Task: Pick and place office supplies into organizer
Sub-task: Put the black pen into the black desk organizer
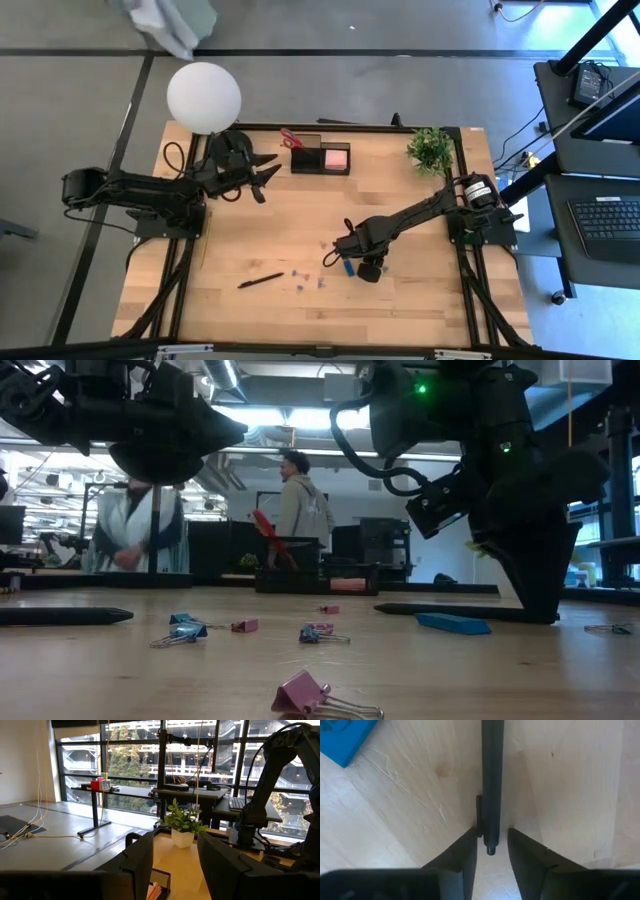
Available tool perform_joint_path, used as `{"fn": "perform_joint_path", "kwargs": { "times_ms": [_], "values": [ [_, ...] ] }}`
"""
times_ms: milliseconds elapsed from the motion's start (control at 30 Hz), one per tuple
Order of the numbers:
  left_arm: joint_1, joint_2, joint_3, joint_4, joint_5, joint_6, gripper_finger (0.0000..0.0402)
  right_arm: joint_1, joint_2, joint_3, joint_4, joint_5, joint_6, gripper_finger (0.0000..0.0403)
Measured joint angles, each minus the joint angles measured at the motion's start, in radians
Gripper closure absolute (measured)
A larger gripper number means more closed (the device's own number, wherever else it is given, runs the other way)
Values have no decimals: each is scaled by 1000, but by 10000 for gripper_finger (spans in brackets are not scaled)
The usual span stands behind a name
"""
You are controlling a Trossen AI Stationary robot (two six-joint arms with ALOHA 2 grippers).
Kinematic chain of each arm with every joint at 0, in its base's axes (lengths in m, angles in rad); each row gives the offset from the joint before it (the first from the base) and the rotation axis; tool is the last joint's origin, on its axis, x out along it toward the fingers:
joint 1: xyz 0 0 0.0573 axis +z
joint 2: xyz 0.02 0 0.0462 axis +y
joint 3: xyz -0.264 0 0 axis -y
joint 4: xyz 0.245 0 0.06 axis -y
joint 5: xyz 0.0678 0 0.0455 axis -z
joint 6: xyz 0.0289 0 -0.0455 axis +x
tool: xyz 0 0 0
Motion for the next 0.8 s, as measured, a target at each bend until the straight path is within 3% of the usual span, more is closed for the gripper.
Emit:
{"fn": "perform_joint_path", "kwargs": {
  "times_ms": [333, 600, 800],
  "values": [
    [0, 0, 0, 0, 0, 0, 254, 0, 0, 0, 1, 9, -23, 346],
    [0, 0, 0, 0, 4, 0, 254, -1, 5, 22, -37, 6, -41, 349],
    [0, 0, 9, -15, 68, 0, 254, -12, -3, 81, -107, 19, -75, 350]
  ]
}}
